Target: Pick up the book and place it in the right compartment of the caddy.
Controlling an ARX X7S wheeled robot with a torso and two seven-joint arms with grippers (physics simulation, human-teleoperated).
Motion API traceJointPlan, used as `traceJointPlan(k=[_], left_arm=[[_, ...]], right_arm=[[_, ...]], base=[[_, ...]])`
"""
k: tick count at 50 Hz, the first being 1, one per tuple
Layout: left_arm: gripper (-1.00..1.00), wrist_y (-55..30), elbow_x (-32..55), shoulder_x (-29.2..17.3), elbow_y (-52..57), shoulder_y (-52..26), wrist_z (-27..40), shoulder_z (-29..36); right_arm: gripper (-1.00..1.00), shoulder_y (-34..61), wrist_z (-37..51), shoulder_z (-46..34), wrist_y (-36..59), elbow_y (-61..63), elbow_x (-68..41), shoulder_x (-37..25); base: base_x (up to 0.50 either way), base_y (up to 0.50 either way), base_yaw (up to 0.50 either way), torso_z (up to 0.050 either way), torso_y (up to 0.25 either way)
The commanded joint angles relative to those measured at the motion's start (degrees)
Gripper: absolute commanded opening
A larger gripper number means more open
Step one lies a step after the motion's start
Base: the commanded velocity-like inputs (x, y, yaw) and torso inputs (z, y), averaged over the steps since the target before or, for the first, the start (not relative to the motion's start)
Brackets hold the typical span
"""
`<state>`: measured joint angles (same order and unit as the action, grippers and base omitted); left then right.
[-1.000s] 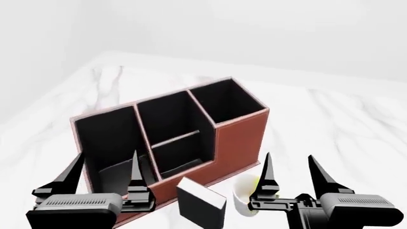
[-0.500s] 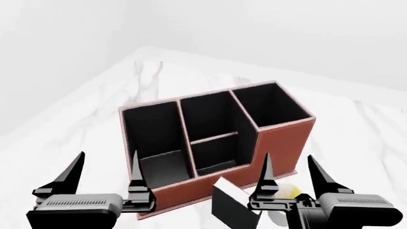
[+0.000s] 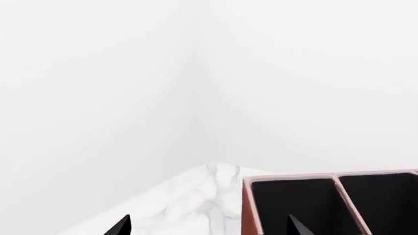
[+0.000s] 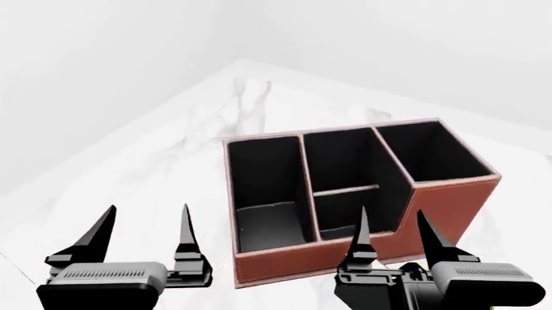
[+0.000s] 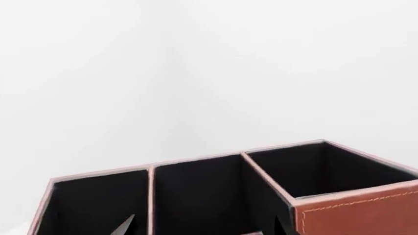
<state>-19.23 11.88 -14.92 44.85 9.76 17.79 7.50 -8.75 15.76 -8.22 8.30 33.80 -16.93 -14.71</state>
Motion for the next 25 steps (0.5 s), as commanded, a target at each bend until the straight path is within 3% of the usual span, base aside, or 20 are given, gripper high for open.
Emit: traceJointPlan(k=[1, 8, 25], left_arm=[[1.00, 0.14, 0.21, -0.51, -0.17, -0.12, 0.61, 0.29], [1.00, 0.37, 0.28, -0.76, -0.28, -0.10, 0.89, 0.56], [1.00, 0.70, 0.68, -1.38, -0.31, -0.05, 1.62, 0.88]], right_arm=[[1.00, 0.07, 0.34, -0.17, -0.08, -0.07, -1.26, -0.34], [1.00, 0.20, 0.48, -0.11, 0.43, 0.05, -2.52, -0.69], [1.00, 0.20, 1.05, -0.86, 0.26, 0.16, -2.64, -1.36]], base=[[0.00, 0.00, 0.00, 0.000, 0.000], [0.00, 0.00, 0.00, 0.000, 0.000], [0.25, -0.43, 0.00, 0.000, 0.000]])
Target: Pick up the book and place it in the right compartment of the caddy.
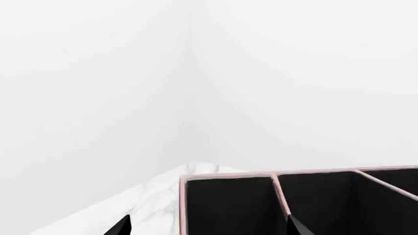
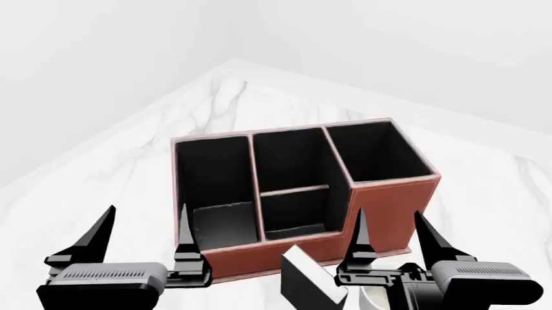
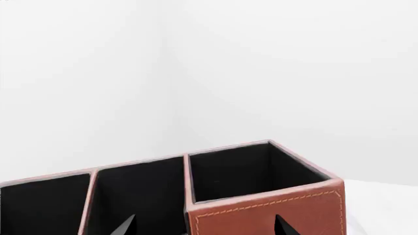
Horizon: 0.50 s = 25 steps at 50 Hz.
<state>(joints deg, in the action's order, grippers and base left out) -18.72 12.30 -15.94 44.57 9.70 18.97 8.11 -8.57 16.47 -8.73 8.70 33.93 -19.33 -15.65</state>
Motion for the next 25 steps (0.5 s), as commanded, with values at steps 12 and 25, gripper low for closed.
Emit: traceJointPlan(k=[12, 25], left_arm=[[1.00, 0.33, 0.57, -0.74, -0.08, -0.06, 0.90, 0.49], [1.00, 0.38, 0.83, -1.12, -0.29, -0.25, 1.31, 0.75]], right_arm=[[1.00, -0.09, 0.68, -0.40, -1.18, -0.17, -0.36, -0.60], [1.00, -0.28, 0.29, -0.93, -2.01, -0.32, -0.80, -0.95]], base=[[0.20, -0.35, 0.00, 0.000, 0.000], [0.00, 0.00, 0.00, 0.000, 0.000]])
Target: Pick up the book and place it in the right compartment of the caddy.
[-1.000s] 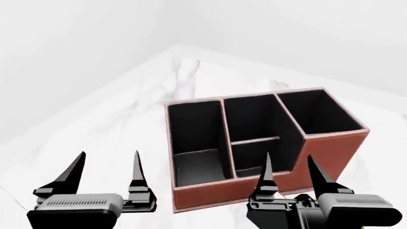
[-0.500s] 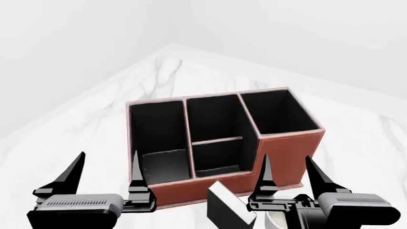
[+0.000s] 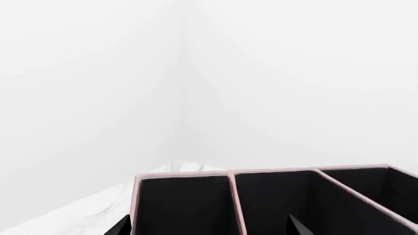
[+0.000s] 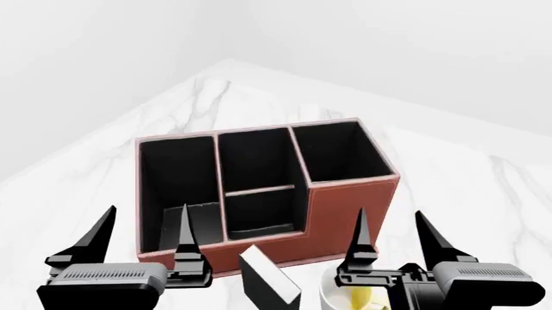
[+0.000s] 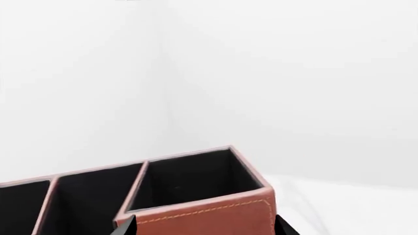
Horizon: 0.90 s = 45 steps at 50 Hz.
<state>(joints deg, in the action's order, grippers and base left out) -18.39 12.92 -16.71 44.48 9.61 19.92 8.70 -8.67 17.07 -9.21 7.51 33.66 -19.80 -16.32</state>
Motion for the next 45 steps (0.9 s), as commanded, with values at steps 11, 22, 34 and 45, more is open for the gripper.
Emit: traceJointPlan(k=[11, 22, 34, 45], left_arm=[[1.00, -0.87, 0.25, -0.75, -0.19, -0.70, 0.83, 0.72], [1.00, -1.16, 0.64, -1.07, -0.24, -1.03, 1.32, 0.57], [1.00, -1.00, 0.83, -1.32, -0.44, -1.13, 1.70, 0.84], [1.00, -0.67, 1.04, -1.54, -0.49, -0.99, 2.05, 0.95]], right_arm=[[1.00, 2.28, -6.61, -3.35, 0.88, -1.27, -5.10, -3.01], [1.00, 3.60, -13.57, -7.17, 6.67, -0.05, -11.26, -7.68], [1.00, 7.81, -14.21, -11.85, 13.38, 0.13, -12.21, -7.69], [1.00, 8.65, -16.06, -16.24, 14.78, -2.24, -10.88, -6.89]], base=[[0.00, 0.00, 0.00, 0.000, 0.000], [0.00, 0.00, 0.00, 0.000, 0.000], [0.00, 0.00, 0.00, 0.000, 0.000], [0.00, 0.00, 0.00, 0.000, 0.000]])
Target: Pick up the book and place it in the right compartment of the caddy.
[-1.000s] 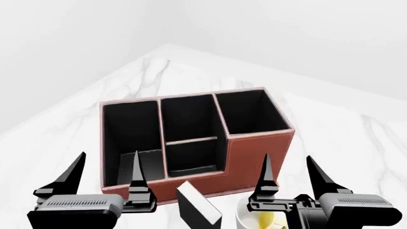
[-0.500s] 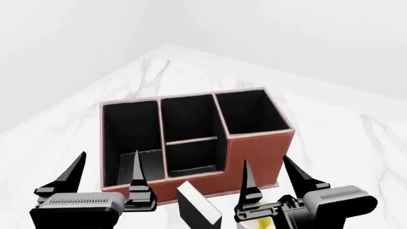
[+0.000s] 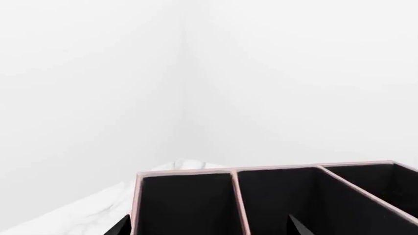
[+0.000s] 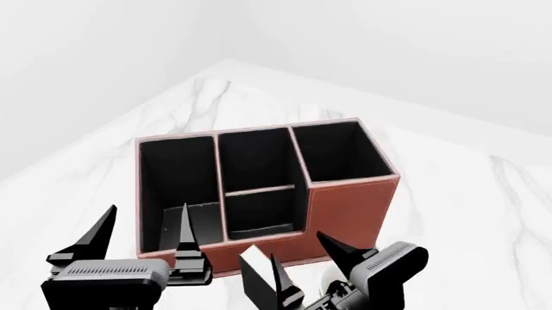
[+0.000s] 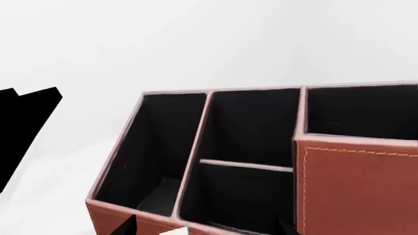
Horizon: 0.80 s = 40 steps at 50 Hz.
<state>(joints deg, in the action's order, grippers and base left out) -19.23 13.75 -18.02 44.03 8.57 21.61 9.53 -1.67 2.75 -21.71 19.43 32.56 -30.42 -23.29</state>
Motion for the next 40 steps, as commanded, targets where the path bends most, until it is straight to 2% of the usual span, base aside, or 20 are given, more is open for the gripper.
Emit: traceJointPlan(k=[1, 20, 40], left_arm=[[1.00, 0.19, 0.27, -0.28, -0.02, 0.06, 0.36, 0.11], [1.00, 0.44, 0.92, -0.76, 0.14, 0.08, 0.81, 0.23], [1.00, 0.48, 1.19, -1.23, -0.06, -0.14, 1.29, 0.66]], right_arm=[[1.00, 1.77, -1.78, -3.99, 3.01, -1.25, -0.11, 0.10], [1.00, 3.62, -0.31, -7.30, 1.35, -5.02, 7.76, -0.02], [1.00, 2.09, -1.51, -7.56, -0.76, -7.81, 6.05, 0.63]], base=[[0.00, 0.00, 0.00, 0.000, 0.000], [0.00, 0.00, 0.00, 0.000, 0.000], [0.00, 0.00, 0.00, 0.000, 0.000]])
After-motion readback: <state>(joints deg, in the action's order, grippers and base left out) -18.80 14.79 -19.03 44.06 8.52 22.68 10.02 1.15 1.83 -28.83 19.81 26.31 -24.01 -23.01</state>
